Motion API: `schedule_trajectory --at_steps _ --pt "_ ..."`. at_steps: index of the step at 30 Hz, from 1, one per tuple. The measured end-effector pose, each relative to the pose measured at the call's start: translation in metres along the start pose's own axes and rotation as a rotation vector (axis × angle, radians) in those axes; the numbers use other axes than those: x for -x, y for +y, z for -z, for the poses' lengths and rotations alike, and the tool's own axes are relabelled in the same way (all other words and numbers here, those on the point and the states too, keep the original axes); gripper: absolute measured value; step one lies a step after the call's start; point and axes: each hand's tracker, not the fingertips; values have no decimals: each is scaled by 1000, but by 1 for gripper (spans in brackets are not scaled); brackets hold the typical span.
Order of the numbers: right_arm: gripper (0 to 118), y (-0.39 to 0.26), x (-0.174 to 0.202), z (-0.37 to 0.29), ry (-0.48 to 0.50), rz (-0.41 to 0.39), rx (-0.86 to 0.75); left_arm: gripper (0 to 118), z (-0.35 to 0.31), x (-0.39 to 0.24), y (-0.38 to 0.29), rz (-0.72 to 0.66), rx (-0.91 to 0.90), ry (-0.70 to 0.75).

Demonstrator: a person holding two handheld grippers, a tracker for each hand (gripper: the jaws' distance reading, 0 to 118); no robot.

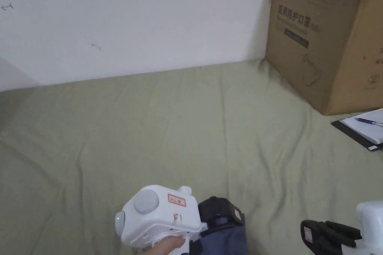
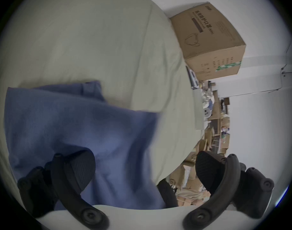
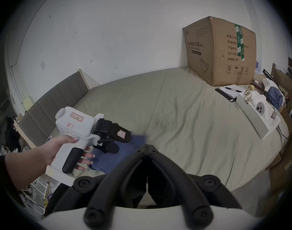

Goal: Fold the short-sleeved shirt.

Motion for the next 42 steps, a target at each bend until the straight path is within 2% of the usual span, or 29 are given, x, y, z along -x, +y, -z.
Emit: schedule_trajectory --at_steps 2,4,8,9,10,12,17,20,23,25,26,28,29,30,35,38,40,42 --pt "0 0 0 0 6 5 -2 118 -25 -2 -2 14 -67 -45" --pt "0 0 0 1 14 7 -9 118 -57 -9 -12 68 -142 -28" --pt "0 3 -1 2 24 2 -23 116 -91 -20 -36 243 -259 239" --pt "0 3 -1 3 24 3 -24 105 -91 -20 -41 270 -263 287" --pt "0 3 -3 3 25 7 -25 81 -90 -20 -46 296 -274 305" --pt "0 2 -5 3 26 20 -27 0 -75 -22 -50 320 -256 307" --pt "0 -2 -11 1 20 39 -16 0 -4 -24 -57 325 -103 272" --pt "0 -4 -15 0 8 42 -9 0 53 -29 -68 445 12 373" --pt "0 -5 -17 0 -4 42 -11 0 85 -37 -80 515 7 474" --pt "0 -5 -18 0 -6 43 -9 0 82 -50 -80 499 -25 460" --pt "0 -4 -17 0 -4 48 -9 0 73 -55 -81 484 -68 377" --pt "0 -4 -16 -2 16 62 -26 0 41 -63 -86 458 -170 86" --pt "0 -2 -15 -6 37 71 -56 0 20 -69 -93 459 -273 24" --pt "0 1 -14 -9 59 76 -82 0 -1 -75 -102 481 -386 23" --pt "0 25 0 -37 94 46 -270 0 -126 -98 -140 634 -921 218" --pt "0 39 14 -53 81 -10 -394 0 -179 -104 -163 720 -1159 373" --pt "0 47 28 -62 32 -57 -470 0 -202 -105 -178 711 -1301 491" --pt "0 51 38 -69 0 -85 -565 0 -220 -98 -191 698 -1385 517"
